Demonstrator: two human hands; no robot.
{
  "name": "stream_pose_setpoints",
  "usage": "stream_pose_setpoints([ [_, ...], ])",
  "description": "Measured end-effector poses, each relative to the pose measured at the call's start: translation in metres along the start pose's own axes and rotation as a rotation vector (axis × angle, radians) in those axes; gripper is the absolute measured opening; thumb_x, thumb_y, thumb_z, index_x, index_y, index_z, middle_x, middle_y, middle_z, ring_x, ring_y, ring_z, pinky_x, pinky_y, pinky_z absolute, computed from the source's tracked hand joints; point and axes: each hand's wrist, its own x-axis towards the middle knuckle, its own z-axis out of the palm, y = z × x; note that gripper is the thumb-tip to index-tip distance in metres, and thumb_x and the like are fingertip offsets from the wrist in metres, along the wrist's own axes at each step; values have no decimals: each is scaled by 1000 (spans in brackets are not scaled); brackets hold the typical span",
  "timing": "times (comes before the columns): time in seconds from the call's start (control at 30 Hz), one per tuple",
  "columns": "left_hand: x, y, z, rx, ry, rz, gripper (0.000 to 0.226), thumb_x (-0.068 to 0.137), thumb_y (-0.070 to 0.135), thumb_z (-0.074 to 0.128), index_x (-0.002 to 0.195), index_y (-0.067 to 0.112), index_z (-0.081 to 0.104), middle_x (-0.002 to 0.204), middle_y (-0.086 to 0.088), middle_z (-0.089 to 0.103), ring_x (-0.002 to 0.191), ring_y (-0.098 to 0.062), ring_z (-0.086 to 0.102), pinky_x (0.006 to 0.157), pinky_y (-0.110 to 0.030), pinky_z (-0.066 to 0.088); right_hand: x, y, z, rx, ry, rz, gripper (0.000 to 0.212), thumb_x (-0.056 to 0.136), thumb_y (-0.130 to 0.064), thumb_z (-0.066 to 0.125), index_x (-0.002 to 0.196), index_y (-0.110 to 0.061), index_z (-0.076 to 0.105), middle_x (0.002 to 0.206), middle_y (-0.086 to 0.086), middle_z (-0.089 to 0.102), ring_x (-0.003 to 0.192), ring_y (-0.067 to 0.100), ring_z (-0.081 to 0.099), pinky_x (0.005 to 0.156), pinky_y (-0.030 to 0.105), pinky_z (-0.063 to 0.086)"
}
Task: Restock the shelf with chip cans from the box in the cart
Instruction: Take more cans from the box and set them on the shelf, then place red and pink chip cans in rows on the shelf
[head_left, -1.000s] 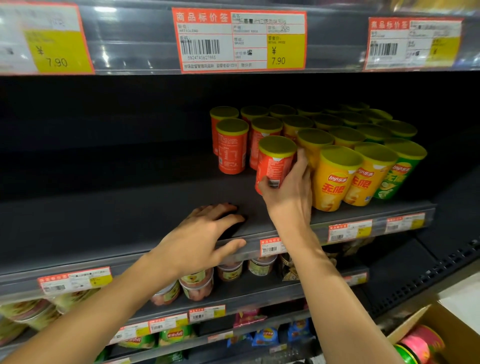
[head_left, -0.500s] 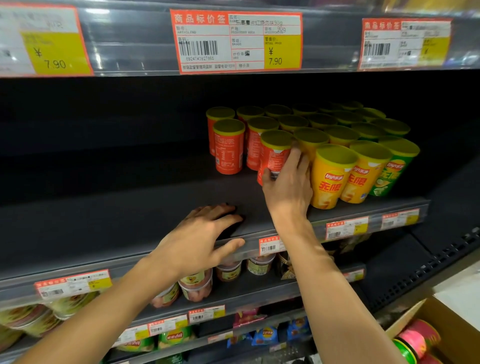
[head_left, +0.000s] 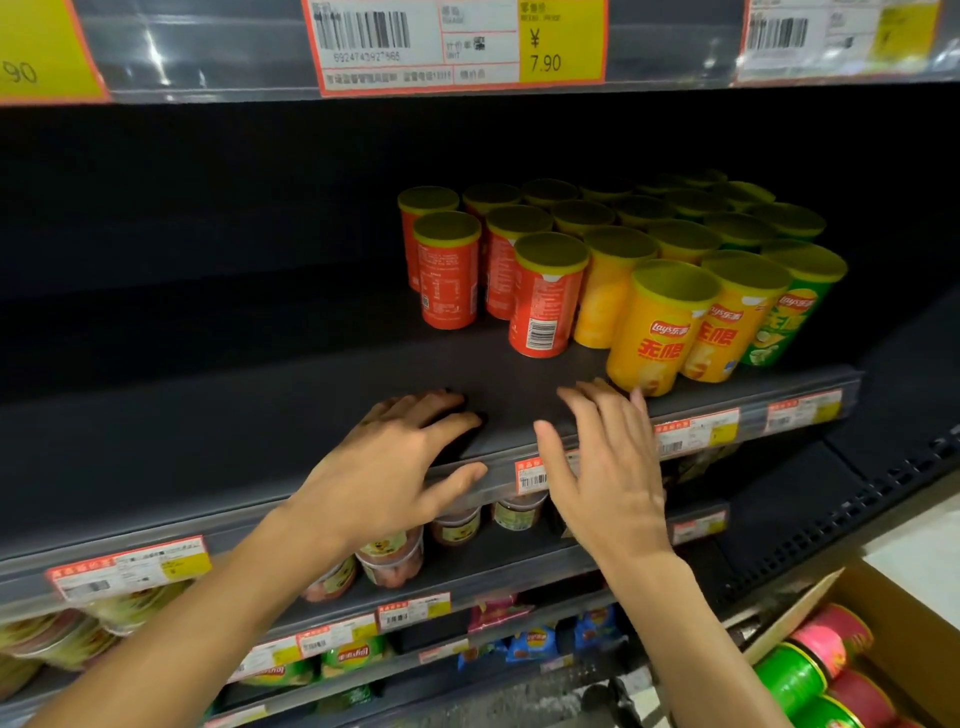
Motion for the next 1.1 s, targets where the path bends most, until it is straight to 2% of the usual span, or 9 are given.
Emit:
stream_pose_setpoints([
  [0.07, 0, -1, 1, 49, 10, 7, 66, 91, 67, 28, 141, 30, 48, 148, 3, 45, 131, -20, 47, 109, -37, 37, -5, 4, 3, -3, -5, -27, 50, 102, -44, 40, 124, -6, 63, 129, 11, 60, 131, 30, 50, 121, 46, 22],
  [0.2, 1, 10, 4, 181, 101, 70, 58, 93, 56, 34, 132, 20, 57, 133, -5, 59, 112, -27, 62, 91, -43, 51, -17, 7, 2, -9, -11, -54, 51, 102, -43, 41, 136, -7, 58, 149, 15, 47, 145, 30, 33, 121, 49, 23],
  [0.33, 8, 42, 21, 82, 305, 371, 45, 93, 38, 49, 126, 10, 62, 134, -11, 59, 122, -30, 57, 101, -43, 44, -46, 17, -10, 37, -41, -37, 55, 100, -36, 51, 146, -8, 46, 159, 16, 30, 151, 30, 19, 113, 50, 38],
  [0.43, 24, 81, 41, -51, 351, 535, 39, 92, 32, 58, 122, 9, 66, 132, -10, 62, 128, -28, 54, 107, -48, 41, -76, 39, -24, -12, -78, 14, 58, 97, -30, 52, 149, -6, 40, 160, 15, 28, 151, 29, 20, 114, 52, 34],
  [0.57, 53, 134, 69, -78, 261, 610, 43, 91, 34, 50, 122, 10, 67, 131, -9, 63, 128, -26, 54, 110, -46, 34, -117, 72, -46, -106, -130, 137, 59, 94, -26, 50, 148, -6, 42, 158, 10, 34, 149, 27, 26, 115, 54, 31],
  [0.73, 75, 203, 89, -179, 142, 757, 45, 90, 34, 47, 124, 11, 65, 130, -6, 62, 125, -19, 53, 108, -32, 35, -158, 108, -79, -135, -148, 340, 59, 91, -21, 51, 147, -3, 43, 158, 10, 35, 150, 26, 24, 116, 51, 31],
  [0.83, 87, 243, 108, -203, 122, 870, 38, 87, 28, 61, 119, 7, 66, 126, -9, 64, 119, -24, 58, 106, -31, 35, -181, 129, -98, -127, -160, 436, 57, 94, -22, 52, 146, -2, 44, 158, 10, 34, 150, 25, 23, 117, 48, 31],
  [0.9, 95, 269, 122, -195, 97, 938, 42, 80, 24, 74, 118, 7, 67, 124, -10, 65, 116, -25, 60, 105, -33, 40, -201, 144, -110, -152, -159, 496, 57, 92, -22, 56, 144, -1, 45, 155, 12, 38, 149, 25, 27, 119, 44, 29],
  [1.1, 119, 339, 167, -168, -88, 1050, 48, 72, 27, 80, 115, 12, 66, 121, -7, 65, 111, -25, 62, 94, -34, 51, -261, 194, -136, -217, -211, 747, 57, 99, -41, 45, 147, -11, 43, 152, 4, 44, 145, 20, 33, 118, 39, 33],
])
